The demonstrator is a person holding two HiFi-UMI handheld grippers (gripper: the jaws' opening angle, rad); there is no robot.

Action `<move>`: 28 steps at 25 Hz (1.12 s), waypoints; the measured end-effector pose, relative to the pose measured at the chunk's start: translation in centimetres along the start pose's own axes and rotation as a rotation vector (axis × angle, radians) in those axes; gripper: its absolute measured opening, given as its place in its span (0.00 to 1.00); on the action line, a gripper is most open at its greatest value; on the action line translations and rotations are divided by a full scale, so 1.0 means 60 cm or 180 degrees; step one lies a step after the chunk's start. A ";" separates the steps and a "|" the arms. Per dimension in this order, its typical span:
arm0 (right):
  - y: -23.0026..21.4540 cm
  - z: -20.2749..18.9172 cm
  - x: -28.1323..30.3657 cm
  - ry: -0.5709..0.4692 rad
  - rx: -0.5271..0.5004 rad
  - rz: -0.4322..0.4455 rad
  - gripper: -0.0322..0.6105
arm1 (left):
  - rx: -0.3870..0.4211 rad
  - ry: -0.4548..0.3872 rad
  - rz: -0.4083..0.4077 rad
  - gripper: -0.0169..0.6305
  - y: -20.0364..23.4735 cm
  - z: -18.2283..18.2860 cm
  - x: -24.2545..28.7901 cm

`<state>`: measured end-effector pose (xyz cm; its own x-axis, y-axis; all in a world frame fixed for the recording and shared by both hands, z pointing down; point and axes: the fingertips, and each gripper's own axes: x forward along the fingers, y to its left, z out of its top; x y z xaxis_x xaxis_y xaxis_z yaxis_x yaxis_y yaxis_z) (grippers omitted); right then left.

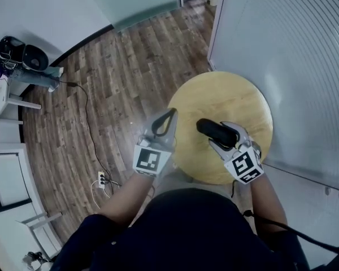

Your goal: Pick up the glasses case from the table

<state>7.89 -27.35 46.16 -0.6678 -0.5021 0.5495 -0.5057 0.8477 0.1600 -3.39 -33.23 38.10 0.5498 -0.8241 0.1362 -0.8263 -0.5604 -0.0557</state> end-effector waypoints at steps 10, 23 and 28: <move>-0.021 0.102 -0.076 -0.0308 -0.0075 -0.0311 0.47 | 0.0052 -0.0264 0.0001 0.03 0.019 0.104 -0.013; -0.046 0.177 -0.167 -0.0564 -0.0080 -0.0632 0.47 | 0.0241 -0.0578 -0.0249 0.03 -0.016 0.227 0.000; -0.043 0.166 -0.189 -0.0553 -0.0022 -0.0687 0.47 | 0.0231 -0.0634 -0.0383 0.03 -0.047 0.240 0.009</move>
<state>11.29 -25.54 31.34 -0.6289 -0.6926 0.3533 -0.6432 0.7187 0.2640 1.00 -33.25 24.11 0.6629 -0.7470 -0.0512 -0.7464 -0.6540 -0.1229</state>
